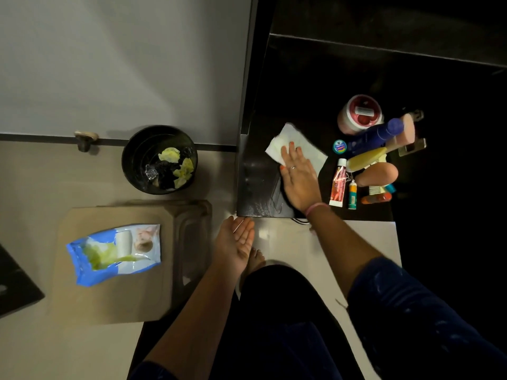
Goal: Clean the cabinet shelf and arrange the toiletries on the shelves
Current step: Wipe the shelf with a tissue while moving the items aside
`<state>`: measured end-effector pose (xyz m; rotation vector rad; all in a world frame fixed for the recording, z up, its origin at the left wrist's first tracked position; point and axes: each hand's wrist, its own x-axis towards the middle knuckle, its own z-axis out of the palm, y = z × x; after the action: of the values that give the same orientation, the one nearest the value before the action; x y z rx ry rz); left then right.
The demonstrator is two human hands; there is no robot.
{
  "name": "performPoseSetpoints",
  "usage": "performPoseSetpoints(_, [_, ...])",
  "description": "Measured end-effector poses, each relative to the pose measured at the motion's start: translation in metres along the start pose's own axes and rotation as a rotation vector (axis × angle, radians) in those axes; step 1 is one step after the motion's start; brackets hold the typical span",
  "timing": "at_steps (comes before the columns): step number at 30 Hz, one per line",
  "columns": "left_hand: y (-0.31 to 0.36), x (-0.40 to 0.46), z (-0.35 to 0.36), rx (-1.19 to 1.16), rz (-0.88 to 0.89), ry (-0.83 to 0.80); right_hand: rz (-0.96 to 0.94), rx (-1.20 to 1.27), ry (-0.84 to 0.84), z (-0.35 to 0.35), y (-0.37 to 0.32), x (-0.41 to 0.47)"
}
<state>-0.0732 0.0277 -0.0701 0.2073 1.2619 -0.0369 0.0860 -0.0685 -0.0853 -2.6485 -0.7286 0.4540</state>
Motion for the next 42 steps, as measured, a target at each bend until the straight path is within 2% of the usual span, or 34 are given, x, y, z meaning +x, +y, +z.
performPoseSetpoints(5, [-0.003, 0.000, 0.013, -0.021, 0.009, 0.007, -0.100, -0.006, -0.130, 0.027, -0.028, -0.068])
performPoseSetpoints(8, [-0.005, 0.003, 0.011, -0.064, 0.002, -0.054, -0.152, -0.040, -0.189, 0.036, -0.038, -0.087])
performPoseSetpoints(14, [-0.007, 0.004, 0.004, -0.116, 0.017, -0.077, -0.384, -0.142, -0.236, 0.026, -0.014, -0.097])
performPoseSetpoints(17, [-0.007, 0.000, 0.005, -0.122, 0.011, -0.043, -0.383, -0.106, -0.273, 0.024, -0.001, -0.108])
performPoseSetpoints(19, [-0.006, -0.002, 0.006, -0.076, -0.007, -0.018, -0.300, -0.038, -0.285, 0.024, 0.005, -0.122])
performPoseSetpoints(21, [-0.005, -0.004, 0.006, -0.050, -0.034, -0.029, -0.139, 0.121, -0.248, 0.024, 0.006, -0.141])
performPoseSetpoints(25, [-0.004, -0.002, 0.006, -0.029, -0.031, -0.039, 0.316, 0.707, 0.051, 0.009, -0.015, -0.164])
performPoseSetpoints(27, [-0.004, -0.004, 0.006, -0.021, -0.031, -0.037, 0.475, 0.883, 0.232, -0.001, -0.023, -0.161])
performPoseSetpoints(28, [-0.004, -0.006, 0.007, -0.022, -0.030, -0.039, 0.503, 0.877, 0.293, -0.004, -0.025, -0.157])
performPoseSetpoints(30, [-0.004, -0.008, 0.008, -0.028, -0.024, -0.043, 0.490, 0.763, 0.299, -0.003, -0.026, -0.144])
performPoseSetpoints(34, [-0.006, -0.012, 0.009, -0.027, -0.016, -0.056, 0.379, 0.193, 0.079, 0.024, -0.035, -0.110])
performPoseSetpoints(36, [-0.006, -0.010, 0.009, -0.039, -0.013, -0.059, 0.299, 0.003, 0.048, 0.031, -0.046, -0.090])
performPoseSetpoints(38, [-0.007, -0.009, 0.008, -0.074, -0.007, -0.058, 0.229, -0.066, 0.038, 0.033, -0.057, -0.069])
performPoseSetpoints(42, [-0.009, -0.010, 0.003, -0.054, -0.019, -0.060, 0.107, -0.053, 0.006, 0.032, -0.065, -0.024])
